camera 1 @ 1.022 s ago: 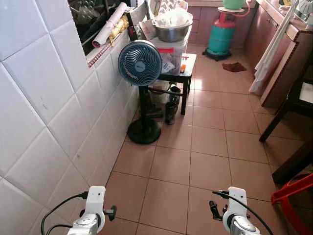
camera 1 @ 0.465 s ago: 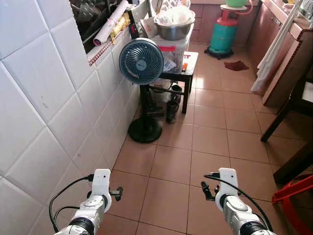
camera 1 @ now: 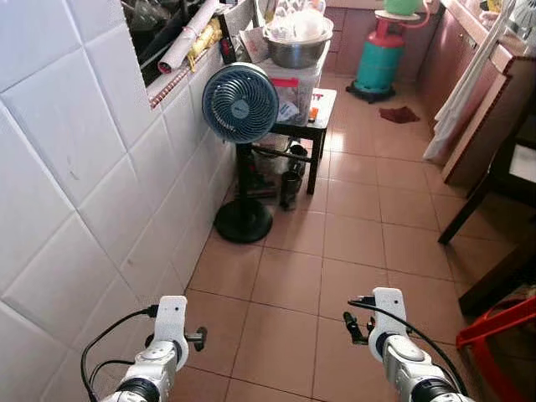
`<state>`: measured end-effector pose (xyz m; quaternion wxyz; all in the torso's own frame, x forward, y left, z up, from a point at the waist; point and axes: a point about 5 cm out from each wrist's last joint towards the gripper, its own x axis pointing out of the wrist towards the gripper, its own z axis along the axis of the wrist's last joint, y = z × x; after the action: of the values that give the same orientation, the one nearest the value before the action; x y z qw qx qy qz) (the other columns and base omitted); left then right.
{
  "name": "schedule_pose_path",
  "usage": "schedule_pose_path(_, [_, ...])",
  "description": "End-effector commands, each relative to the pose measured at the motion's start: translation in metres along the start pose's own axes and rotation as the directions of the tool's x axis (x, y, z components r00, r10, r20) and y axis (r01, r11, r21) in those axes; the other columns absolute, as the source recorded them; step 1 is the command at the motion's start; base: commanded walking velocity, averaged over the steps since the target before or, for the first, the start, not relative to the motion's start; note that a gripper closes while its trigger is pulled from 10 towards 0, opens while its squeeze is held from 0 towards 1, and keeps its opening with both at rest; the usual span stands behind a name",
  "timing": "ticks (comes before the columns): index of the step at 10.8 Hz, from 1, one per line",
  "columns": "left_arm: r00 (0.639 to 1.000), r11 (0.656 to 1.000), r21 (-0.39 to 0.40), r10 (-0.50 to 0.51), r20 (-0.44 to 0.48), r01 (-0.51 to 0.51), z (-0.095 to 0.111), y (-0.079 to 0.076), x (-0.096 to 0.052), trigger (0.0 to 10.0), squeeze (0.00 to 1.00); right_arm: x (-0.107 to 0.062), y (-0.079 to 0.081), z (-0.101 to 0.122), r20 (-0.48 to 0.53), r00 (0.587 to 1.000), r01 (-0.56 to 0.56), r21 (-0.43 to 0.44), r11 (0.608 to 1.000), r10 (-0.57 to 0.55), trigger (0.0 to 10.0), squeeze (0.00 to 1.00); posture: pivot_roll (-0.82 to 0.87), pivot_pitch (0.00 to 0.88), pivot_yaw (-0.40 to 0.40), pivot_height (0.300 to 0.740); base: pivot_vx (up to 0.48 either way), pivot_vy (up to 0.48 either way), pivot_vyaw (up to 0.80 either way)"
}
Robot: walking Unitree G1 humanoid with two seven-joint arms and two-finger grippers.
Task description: Setting the table
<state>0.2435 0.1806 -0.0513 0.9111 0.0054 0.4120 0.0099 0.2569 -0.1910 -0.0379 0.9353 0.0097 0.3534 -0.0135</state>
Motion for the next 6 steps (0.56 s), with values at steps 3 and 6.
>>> schedule_pose_path(3, [1.0,1.0,0.021,0.002,0.0,-0.002,0.001,0.002,0.0,10.0,0.0,-0.001,-0.002,-0.004,-0.026,1.0,0.004,0.001,1.0,-0.004,10.0,0.0,0.07,0.0,-0.021,0.74,0.0,0.0,0.0])
schedule_pose_path(6, [1.0,0.999,0.037,-0.001,0.001,0.001,0.003,0.002,0.0,10.0,0.0,-0.003,-0.003,-0.013,-0.048,0.999,0.012,0.008,1.0,-0.012,10.0,0.0,0.07,0.0,-0.012,0.74,0.0,0.0,0.0])
